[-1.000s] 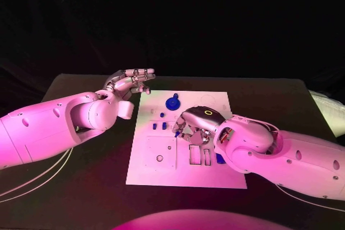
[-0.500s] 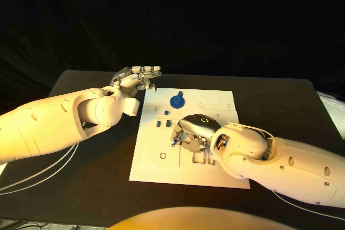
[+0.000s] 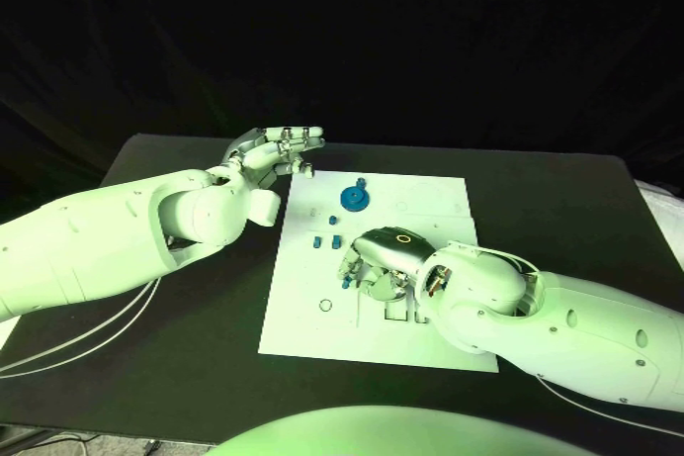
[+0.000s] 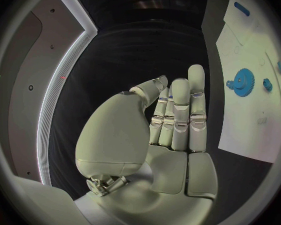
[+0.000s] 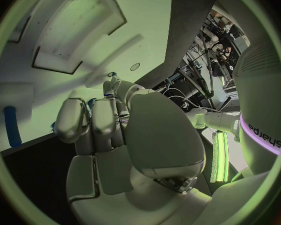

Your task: Assemble the parts on the task board

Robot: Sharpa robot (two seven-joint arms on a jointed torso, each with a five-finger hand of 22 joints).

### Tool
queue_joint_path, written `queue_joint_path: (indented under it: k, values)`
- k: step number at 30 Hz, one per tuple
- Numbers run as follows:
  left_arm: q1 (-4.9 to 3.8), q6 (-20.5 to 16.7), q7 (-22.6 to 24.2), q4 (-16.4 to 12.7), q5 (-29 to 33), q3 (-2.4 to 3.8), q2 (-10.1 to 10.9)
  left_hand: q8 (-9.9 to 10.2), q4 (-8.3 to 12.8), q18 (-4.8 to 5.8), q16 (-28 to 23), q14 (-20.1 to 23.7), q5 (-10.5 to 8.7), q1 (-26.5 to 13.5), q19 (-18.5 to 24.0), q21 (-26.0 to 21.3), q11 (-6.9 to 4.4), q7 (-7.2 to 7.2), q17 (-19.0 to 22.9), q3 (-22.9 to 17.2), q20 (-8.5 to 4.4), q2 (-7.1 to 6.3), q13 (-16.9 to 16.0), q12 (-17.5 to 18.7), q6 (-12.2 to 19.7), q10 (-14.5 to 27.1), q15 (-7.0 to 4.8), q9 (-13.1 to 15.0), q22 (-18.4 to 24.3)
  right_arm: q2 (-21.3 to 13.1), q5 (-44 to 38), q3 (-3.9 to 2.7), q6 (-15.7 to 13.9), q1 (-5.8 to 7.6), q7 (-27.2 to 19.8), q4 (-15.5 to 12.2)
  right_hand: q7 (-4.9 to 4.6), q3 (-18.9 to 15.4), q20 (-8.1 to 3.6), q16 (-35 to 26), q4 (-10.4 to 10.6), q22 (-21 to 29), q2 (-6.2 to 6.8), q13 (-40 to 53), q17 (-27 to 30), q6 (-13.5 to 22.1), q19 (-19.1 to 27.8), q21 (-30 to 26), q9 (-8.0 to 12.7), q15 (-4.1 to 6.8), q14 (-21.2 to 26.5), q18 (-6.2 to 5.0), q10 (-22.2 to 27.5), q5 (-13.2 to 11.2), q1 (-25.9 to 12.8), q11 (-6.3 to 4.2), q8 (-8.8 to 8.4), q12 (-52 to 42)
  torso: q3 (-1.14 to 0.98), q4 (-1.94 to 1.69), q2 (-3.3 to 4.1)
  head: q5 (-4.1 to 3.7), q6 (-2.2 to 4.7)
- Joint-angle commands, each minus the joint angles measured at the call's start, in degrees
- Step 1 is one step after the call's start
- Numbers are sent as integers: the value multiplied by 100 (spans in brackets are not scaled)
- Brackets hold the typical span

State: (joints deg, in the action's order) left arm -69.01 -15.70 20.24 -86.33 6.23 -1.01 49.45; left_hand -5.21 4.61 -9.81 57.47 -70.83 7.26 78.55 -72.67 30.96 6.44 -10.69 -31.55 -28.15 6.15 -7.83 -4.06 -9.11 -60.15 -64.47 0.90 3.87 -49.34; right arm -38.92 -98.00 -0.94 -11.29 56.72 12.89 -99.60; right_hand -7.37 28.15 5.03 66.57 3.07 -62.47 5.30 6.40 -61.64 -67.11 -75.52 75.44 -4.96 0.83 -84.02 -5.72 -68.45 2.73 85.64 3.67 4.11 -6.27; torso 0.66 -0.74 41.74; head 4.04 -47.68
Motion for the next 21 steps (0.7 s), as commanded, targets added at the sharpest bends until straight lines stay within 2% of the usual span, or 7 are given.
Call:
queue_joint_path:
  k: [1, 21]
  values:
    - [-2, 123, 26, -14, -3, 4, -7, 27, 5, -56, -4, 44, -3, 50, 50, -38, -7, -5, 5, 33, 0, 16, 9, -24, 44, 37, -4, -7, 5, 19, -158, 14, 111, -22, 50, 40, -41, 32, 3, 9, -10, 6, -20, 7, 7, 1, -8, 13, -5, 0, -140, -3, -7, 31, -59, 35, 16, 13, 1, -1, -3, 0, -14]
    - [-2, 142, -16, -13, 8, 4, 3, 27, 5, -56, -4, 44, -3, 50, 50, -38, -7, -5, 5, 33, 0, 16, 9, -24, 44, 37, -4, -7, 5, 87, -308, 15, 271, -24, 129, 26, -44, 40, 8, 8, -26, 9, -19, -1, 11, 6, -6, 12, -5, -3, -139, -3, -6, 30, -89, 39, 9, 26, 2, 0, 0, 1, -42]
